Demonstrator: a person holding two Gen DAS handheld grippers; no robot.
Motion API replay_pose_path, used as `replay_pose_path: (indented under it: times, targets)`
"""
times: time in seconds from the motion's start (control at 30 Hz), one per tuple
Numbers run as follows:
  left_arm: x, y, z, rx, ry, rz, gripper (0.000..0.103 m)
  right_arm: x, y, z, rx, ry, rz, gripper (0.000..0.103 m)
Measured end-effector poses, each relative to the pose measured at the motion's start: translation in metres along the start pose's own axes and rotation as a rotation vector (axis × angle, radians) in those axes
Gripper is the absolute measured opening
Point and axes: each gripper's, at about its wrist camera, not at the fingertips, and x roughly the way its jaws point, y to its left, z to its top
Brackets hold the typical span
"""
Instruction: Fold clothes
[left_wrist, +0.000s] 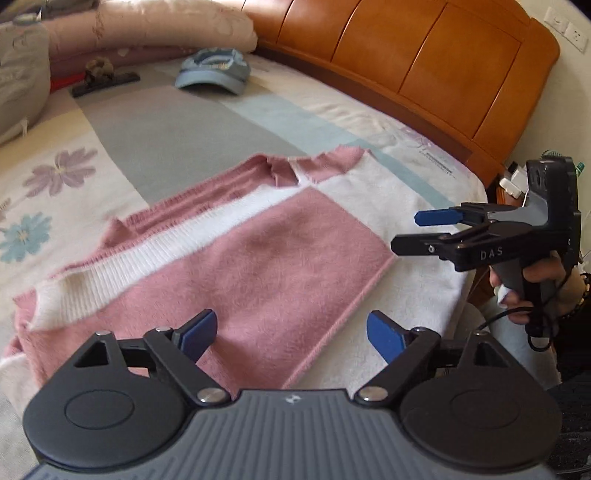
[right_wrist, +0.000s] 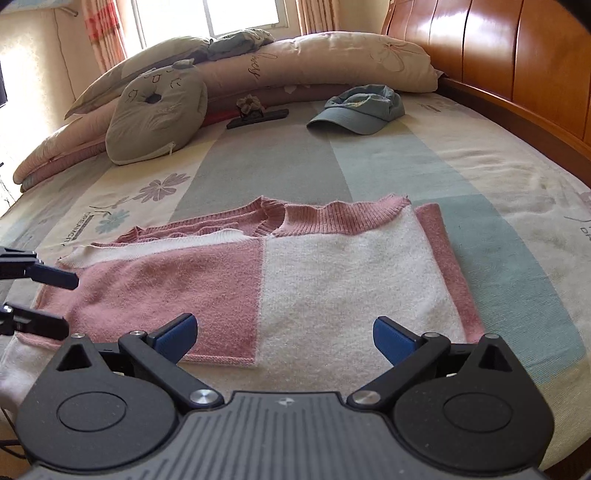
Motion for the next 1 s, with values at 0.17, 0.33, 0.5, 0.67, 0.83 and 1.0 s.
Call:
replay_pose_path:
  times: [0.17, 0.33, 0.5, 0.67, 0.83, 1.0]
  targets:
    - [0.001, -0.015, 0.01, 0.045, 0.005, 0.089, 0.088, 0.001, -0.012, -0.011, 0.037, 0.001, -0.007, 0.103]
    - [0.016, -0.017, 0.015, 0.074, 0.022, 0.059, 0.089, -0.006, -0.027, -0.007, 0.092, -0.04, -0.041, 0.103]
    - [0.023, -0.017, 0.023, 0.078, 0.053, 0.102, 0.09, -0.005, -0.032, -0.011, 0.098, -0.035, -0.031, 0.103]
    - [-0.014, -0.022, 0.024, 0.119, 0.027, 0.21, 0.09, -0.016, -0.027, -0.013, 0.145, -0.045, -0.024, 0.103]
    - [-0.039, -0.035, -0.013, 0.19, 0.099, 0.289, 0.09, -0.03, -0.018, -0.024, 0.195, -0.067, 0.041, 0.103]
    - [-0.046, -0.042, -0.065, 0.194, 0.177, 0.427, 0.09, -0.046, -0.004, -0.033, 0.183, -0.085, 0.066, 0.103]
